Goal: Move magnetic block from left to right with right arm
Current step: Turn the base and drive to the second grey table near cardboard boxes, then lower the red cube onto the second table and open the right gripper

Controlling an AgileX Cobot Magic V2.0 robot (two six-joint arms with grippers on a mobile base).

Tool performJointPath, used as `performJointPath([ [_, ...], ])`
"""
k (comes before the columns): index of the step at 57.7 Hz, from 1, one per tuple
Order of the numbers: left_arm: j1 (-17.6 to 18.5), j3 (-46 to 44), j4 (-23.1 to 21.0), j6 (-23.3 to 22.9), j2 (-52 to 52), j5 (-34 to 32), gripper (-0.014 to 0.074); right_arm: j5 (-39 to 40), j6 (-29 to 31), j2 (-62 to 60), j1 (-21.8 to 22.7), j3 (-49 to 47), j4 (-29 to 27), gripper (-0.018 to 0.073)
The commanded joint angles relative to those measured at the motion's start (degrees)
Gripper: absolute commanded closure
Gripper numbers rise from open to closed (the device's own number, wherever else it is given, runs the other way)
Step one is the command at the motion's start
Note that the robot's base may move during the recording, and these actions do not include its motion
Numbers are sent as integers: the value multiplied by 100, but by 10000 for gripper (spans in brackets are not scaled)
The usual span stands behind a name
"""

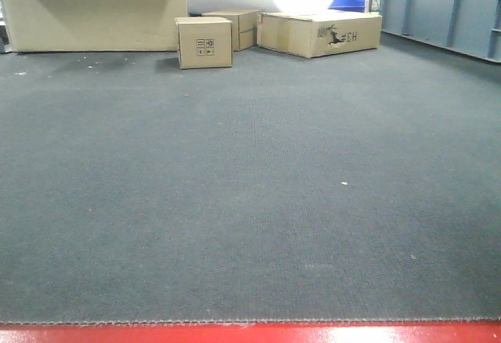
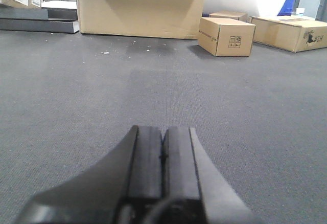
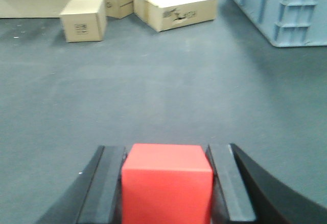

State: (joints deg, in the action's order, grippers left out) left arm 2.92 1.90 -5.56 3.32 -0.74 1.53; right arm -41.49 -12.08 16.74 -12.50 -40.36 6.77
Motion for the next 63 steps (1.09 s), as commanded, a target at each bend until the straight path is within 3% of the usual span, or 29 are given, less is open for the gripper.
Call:
performJointPath([
  [1,1,50,-27,-34,-71,-479,722,404,481,549,25,-424,-464,335],
  [12,1,50,-27,-34,-71,-479,722,57,2075,2045,-10,-1316,-2170,335],
  [18,1,50,-27,-34,-71,-479,722,-84,2576,2863,-226,-1771,-2717,335],
  [32,1,50,-27,-34,-71,-479,722,-179,2747,4609,-1073,-2660,-2717,335],
  [43,1,50,-27,-34,-71,-479,722,-98,2741,6057,-1665,-3282,-2391,335],
  [63,1,50,-27,-34,-71,-479,722,-19,2720,8057,-1885,-4122,-2169,335],
])
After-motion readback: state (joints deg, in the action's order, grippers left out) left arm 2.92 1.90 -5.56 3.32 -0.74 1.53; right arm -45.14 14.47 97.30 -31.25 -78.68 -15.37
